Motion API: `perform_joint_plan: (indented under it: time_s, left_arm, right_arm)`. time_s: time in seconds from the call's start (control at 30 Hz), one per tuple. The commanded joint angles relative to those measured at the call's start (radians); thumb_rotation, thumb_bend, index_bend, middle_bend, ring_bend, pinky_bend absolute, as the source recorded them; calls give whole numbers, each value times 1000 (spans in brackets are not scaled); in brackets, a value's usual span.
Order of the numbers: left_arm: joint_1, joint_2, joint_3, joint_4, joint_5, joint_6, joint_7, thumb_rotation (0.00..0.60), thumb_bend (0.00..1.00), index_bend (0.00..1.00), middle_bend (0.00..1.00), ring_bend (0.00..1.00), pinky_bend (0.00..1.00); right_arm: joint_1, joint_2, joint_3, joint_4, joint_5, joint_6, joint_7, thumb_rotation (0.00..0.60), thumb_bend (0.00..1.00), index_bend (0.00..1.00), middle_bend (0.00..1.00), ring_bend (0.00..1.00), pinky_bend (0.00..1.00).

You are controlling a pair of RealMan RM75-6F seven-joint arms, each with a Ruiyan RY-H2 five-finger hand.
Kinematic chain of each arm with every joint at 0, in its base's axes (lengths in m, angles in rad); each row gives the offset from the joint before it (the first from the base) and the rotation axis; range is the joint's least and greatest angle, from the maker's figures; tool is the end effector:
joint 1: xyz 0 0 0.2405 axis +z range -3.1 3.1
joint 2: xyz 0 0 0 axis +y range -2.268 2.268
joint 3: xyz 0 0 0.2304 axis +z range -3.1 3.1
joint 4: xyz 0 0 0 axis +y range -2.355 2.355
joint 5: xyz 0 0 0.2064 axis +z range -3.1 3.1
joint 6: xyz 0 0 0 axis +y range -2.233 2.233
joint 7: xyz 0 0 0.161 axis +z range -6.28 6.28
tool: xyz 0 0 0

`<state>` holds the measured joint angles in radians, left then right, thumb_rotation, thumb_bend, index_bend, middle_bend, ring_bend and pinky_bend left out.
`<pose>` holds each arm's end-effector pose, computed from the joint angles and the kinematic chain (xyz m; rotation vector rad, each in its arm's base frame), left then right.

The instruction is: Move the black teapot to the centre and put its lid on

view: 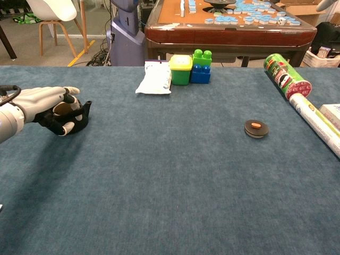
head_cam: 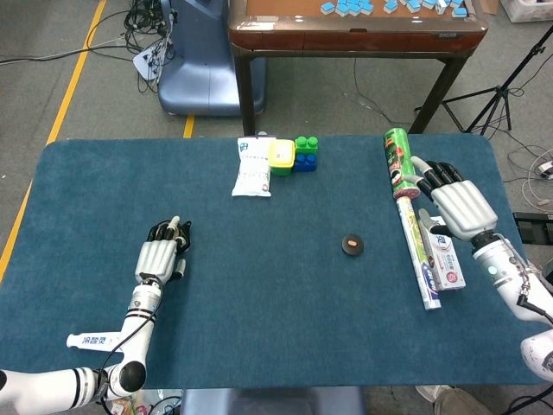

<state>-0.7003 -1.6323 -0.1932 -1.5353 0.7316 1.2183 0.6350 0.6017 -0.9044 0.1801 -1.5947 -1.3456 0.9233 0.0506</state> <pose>-0.1620 0.3308 -0.0143 -1.5412 -1.0560 -0.7046 -0.2037 -0.3553 0.1786 1.7425 -0.7894 0.8123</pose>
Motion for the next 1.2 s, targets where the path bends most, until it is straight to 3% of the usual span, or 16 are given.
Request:
perform_joint_plan:
  time_s: [0.03,0.53,1.2]
  left_arm:
    - [-1,-13,-6,14,11,10,2,600,452,454,0,0,0]
    - [27,-59,-29,80,112,75,-49,600,451,638,0,0,0]
    - [-8,53,-70,-5,101,50,108,600,452,623,0,0,0]
  right_arm:
    - [2,-4,-1,8,-3,-3,8,600,522,159,0,0,0]
    - [-1,-1,-8,20,-22,3,45,600,521,158,0,0,0]
    - [5,-27,-13,59,-3,-18,55,600,521,156,0,0,0]
